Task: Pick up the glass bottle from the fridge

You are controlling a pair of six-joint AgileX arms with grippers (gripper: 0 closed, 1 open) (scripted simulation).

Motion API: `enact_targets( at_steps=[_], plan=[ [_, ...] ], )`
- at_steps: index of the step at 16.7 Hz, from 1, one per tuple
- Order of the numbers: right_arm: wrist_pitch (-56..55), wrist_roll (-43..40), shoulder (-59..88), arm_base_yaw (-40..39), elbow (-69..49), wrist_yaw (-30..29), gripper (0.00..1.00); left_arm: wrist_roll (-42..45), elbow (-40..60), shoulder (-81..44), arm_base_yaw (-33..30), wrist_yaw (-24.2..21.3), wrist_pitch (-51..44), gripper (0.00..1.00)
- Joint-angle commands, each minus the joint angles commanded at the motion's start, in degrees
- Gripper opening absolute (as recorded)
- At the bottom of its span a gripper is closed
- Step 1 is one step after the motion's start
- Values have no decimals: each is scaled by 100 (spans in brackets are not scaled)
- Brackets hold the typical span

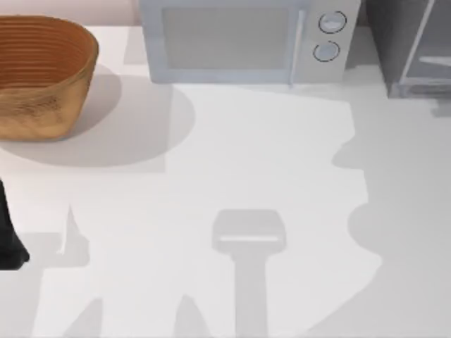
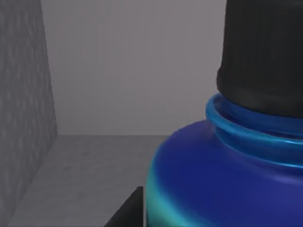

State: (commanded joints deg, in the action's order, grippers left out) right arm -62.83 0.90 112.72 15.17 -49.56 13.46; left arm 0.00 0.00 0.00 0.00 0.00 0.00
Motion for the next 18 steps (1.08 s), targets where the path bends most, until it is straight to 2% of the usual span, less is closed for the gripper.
enact_targets(
  at_steps=[4,8,12,18],
  plan=[
    [187,-17,-302,-53,143,-43,0,0,0,0,0,0,0,100],
    [867,-57,-1510,-221,670,-206,0,0,0,0,0,0,0,100],
    [1973,-77,-3565,-468,1550,-446,0,0,0,0,0,0,0,100],
    [4037,-64,-7441,-929,3213,-852,0,0,0,0,0,0,0,100]
  ],
)
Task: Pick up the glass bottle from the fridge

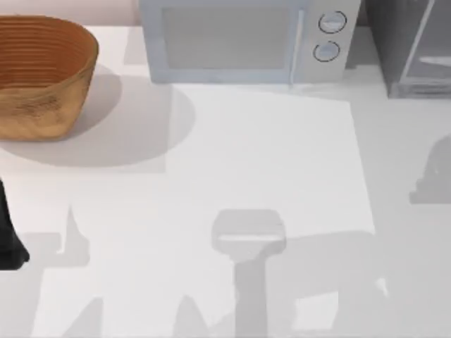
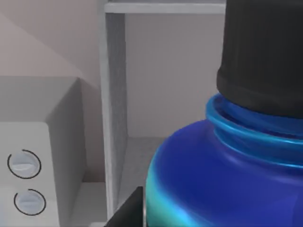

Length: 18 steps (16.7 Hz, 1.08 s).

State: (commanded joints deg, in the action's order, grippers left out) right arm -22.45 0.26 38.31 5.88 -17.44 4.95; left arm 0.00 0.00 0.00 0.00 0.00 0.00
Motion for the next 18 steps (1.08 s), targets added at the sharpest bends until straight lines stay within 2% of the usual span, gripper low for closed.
enact_targets(
  at_steps=[4,8,18],
  plan=[
    [1232,-1,-2206,-304,972,-257,0,0,0,0,0,0,0,100],
    [2027,-18,-3499,-524,1581,-440,0,0,0,0,0,0,0,100],
    [2103,-50,-3640,-620,1657,-548,0,0,0,0,0,0,0,100]
  ],
)
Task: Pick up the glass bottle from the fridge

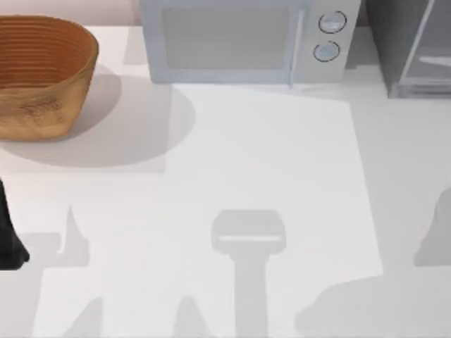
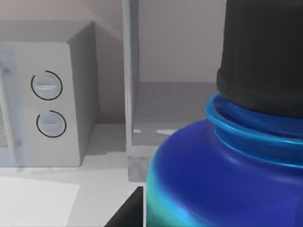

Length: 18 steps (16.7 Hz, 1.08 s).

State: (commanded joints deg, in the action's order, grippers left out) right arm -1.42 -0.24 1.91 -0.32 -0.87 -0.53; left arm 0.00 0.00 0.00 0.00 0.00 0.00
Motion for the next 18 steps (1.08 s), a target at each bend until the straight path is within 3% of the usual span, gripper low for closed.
enact_targets(
  at_steps=[7,18],
  plan=[
    [-1568,-238,2191,-701,-687,-839,0,0,0,0,0,0,0,100],
    [-5487,-124,8291,-2553,-1552,-2759,0,0,0,0,0,0,0,100]
  ],
)
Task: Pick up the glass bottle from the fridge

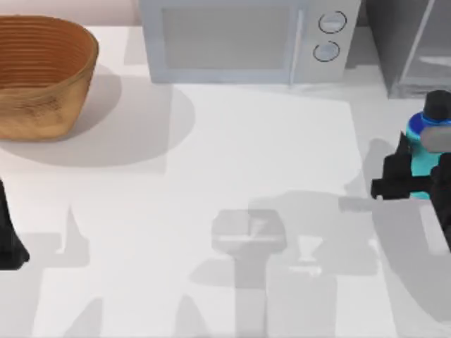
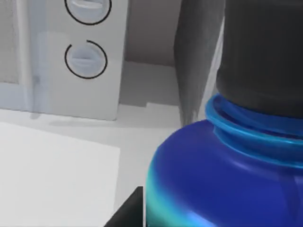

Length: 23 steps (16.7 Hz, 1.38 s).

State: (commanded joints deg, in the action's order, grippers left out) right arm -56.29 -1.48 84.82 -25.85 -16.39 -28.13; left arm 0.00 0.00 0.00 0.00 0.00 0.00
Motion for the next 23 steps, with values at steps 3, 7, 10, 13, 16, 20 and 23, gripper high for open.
enact_targets(
  at_steps=[3,7,10,13,16,20,23],
  plan=[
    [-1131,75,1321,-411,-441,-394,0,0,0,0,0,0,0,100],
    [-2279,168,2427,-808,-1082,-740,0,0,0,0,0,0,0,100],
    [-2606,199,2718,-928,-1325,-835,0,0,0,0,0,0,0,100],
    [-2606,199,2718,-928,-1325,-835,0,0,0,0,0,0,0,100],
    [-2617,204,2797,-863,-1380,-785,0,0,0,0,0,0,0,100],
    [-2684,191,3317,-689,-1810,-600,0,0,0,0,0,0,0,100],
    [-2743,198,3636,-545,-2109,-477,0,0,0,0,0,0,0,100]
  ],
)
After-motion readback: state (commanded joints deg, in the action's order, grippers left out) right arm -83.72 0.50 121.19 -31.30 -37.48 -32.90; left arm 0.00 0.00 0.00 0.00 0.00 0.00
